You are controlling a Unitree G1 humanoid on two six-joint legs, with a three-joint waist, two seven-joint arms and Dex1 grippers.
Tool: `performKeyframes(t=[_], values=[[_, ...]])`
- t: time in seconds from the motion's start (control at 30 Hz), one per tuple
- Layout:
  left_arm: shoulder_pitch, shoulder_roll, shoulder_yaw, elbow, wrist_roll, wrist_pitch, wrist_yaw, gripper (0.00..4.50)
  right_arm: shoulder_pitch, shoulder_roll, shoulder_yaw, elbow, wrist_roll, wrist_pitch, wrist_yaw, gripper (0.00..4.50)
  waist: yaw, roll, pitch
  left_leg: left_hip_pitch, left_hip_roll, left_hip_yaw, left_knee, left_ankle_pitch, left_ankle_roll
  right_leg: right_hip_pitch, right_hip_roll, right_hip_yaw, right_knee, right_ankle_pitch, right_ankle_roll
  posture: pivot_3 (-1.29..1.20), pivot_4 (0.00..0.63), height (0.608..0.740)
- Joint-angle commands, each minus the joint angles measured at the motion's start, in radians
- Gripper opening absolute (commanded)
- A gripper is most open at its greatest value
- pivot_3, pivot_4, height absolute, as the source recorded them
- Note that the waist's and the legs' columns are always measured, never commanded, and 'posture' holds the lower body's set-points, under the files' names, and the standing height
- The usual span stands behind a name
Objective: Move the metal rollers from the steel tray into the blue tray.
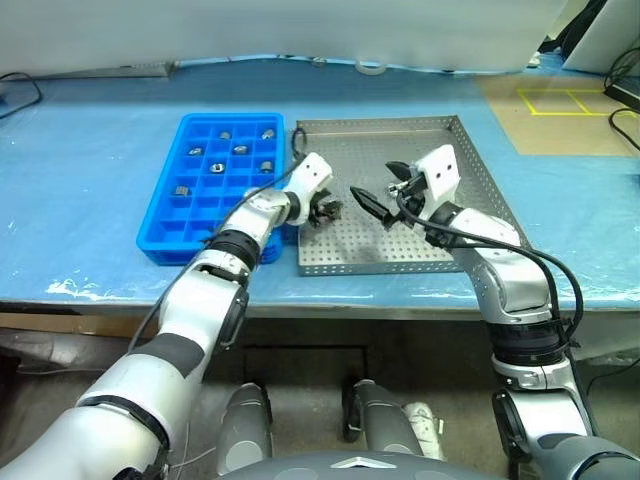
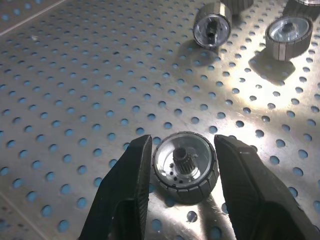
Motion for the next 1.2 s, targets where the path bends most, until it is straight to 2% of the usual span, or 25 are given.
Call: performKeyframes(t=[0.03, 0.13, 0.2, 0.33, 0.47, 0.53, 0.57, 0.67, 0.8, 0.87, 0.93, 1.1, 1.2], values=[[0.009, 0.069, 0.067, -0.113, -0.075, -0.039, -0.035, 2.07, -0.052, -0.033, -0.038, -0.010, 0.037, -0.025, 0.045, 4.50, 0.003, 0.000, 0.000, 0.000, 0.000, 0.000, 0.000, 0.000, 0.000, 0.000, 0.000, 0.000, 0.000, 0.000, 0.000, -0.15, 0.150, 0.740], [0.046, 0.108, 0.092, -0.207, -0.120, -0.033, -0.073, 2.07, -0.081, -0.050, -0.041, 0.013, 0.047, -0.036, 0.076, 4.50, 0.014, 0.000, 0.000, -0.001, 0.001, 0.000, -0.001, 0.000, 0.000, 0.000, -0.001, 0.000, 0.000, 0.000, 0.000, -0.12, 0.150, 0.740], [0.106, 0.132, 0.113, -0.341, -0.174, -0.004, -0.118, 2.07, -0.110, -0.053, -0.031, 0.047, 0.044, -0.050, 0.099, 4.50, 0.024, 0.000, 0.000, -0.001, 0.001, 0.000, -0.001, 0.000, 0.000, -0.001, -0.001, 0.000, 0.000, 0.000, 0.000, -0.09, 0.150, 0.740], [0.207, 0.167, 0.139, -0.558, -0.246, 0.131, -0.113, 2.07, -0.151, -0.045, -0.006, 0.120, 0.033, -0.084, 0.136, 4.50, 0.036, 0.000, 0.000, -0.002, 0.002, 0.001, 0.000, 0.000, 0.000, -0.002, -0.001, 0.000, 0.001, 0.000, -0.001, -0.01, 0.150, 0.740], [0.253, 0.158, 0.142, -0.675, -0.312, 0.275, -0.095, 2.07, -0.182, -0.025, 0.013, 0.178, 0.026, -0.114, 0.157, 4.50, 0.057, 0.000, 0.000, -0.002, 0.002, 0.001, 0.001, 0.000, -0.002, -0.003, -0.001, 0.000, 0.005, -0.001, -0.001, 0.03, 0.150, 0.740], [0.235, 0.135, 0.142, -0.687, -0.322, 0.292, -0.067, 2.07, -0.193, -0.019, 0.017, 0.197, 0.025, -0.123, 0.159, 4.50, 0.065, 0.000, 0.000, -0.002, 0.002, 0.000, 0.002, -0.001, -0.005, -0.003, -0.002, 0.000, 0.007, -0.001, -0.001, 0.03, 0.150, 0.740], [0.218, 0.123, 0.145, -0.683, -0.325, 0.299, -0.044, 2.07, -0.195, -0.018, 0.017, 0.201, 0.025, -0.126, 0.160, 4.50, 0.072, 0.000, 0.000, -0.002, 0.002, 0.000, 0.002, -0.001, -0.005, -0.003, -0.002, 0.000, 0.007, -0.001, -0.001, 0.03, 0.150, 0.740], [0.151, 0.102, 0.108, -0.628, -0.301, 0.302, -0.040, 2.66, -0.197, -0.024, 0.008, 0.206, 0.027, -0.129, 0.161, 4.50, 0.081, 0.000, 0.000, -0.003, 0.002, 0.000, 0.002, 0.001, -0.005, -0.003, -0.002, 0.000, 0.008, -0.001, -0.001, 0.02, 0.150, 0.740], [0.047, 0.092, 0.051, -0.433, -0.228, 0.317, -0.007, 3.88, -0.180, -0.041, -0.015, 0.187, 0.028, -0.125, 0.146, 4.50, 0.078, 0.000, 0.000, -0.003, 0.001, 0.000, 0.002, 0.001, -0.005, -0.003, -0.002, 0.000, 0.007, -0.001, -0.001, -0.03, 0.150, 0.740], [-0.012, 0.091, -0.010, -0.304, -0.174, 0.383, -0.029, 4.48, -0.154, -0.053, -0.034, 0.161, 0.030, -0.118, 0.124, 4.50, 0.076, 0.000, 0.000, -0.003, 0.000, 0.000, 0.002, 0.001, -0.005, -0.003, -0.002, 0.000, 0.007, -0.001, -0.001, -0.07, 0.150, 0.740], [-0.058, 0.087, -0.057, -0.209, -0.136, 0.421, -0.069, 4.48, -0.120, -0.057, -0.049, 0.125, 0.034, -0.108, 0.105, 4.50, 0.073, 0.000, 0.000, -0.003, -0.001, 0.001, 0.001, 0.002, -0.006, -0.003, -0.001, 0.000, 0.007, -0.001, -0.001, -0.11, 0.150, 0.740], [-0.162, 0.057, -0.086, -0.019, -0.065, 0.401, 0.001, 4.48, -0.026, -0.043, -0.073, 0.028, 0.042, -0.077, 0.039, 4.50, 0.060, 0.001, 0.000, -0.003, -0.001, 0.001, 0.001, 0.003, -0.005, -0.004, 0.000, 0.000, 0.006, -0.001, -0.001, -0.18, 0.150, 0.740], [-0.193, 0.027, -0.091, 0.017, -0.055, 0.354, -0.076, 4.48, 0.027, -0.031, -0.082, -0.043, 0.059, -0.050, 0.009, 4.50, 0.052, 0.000, 0.000, -0.002, -0.001, 0.001, 0.001, 0.002, -0.006, -0.002, -0.001, 0.000, 0.006, -0.001, 0.000, -0.22, 0.150, 0.740]])
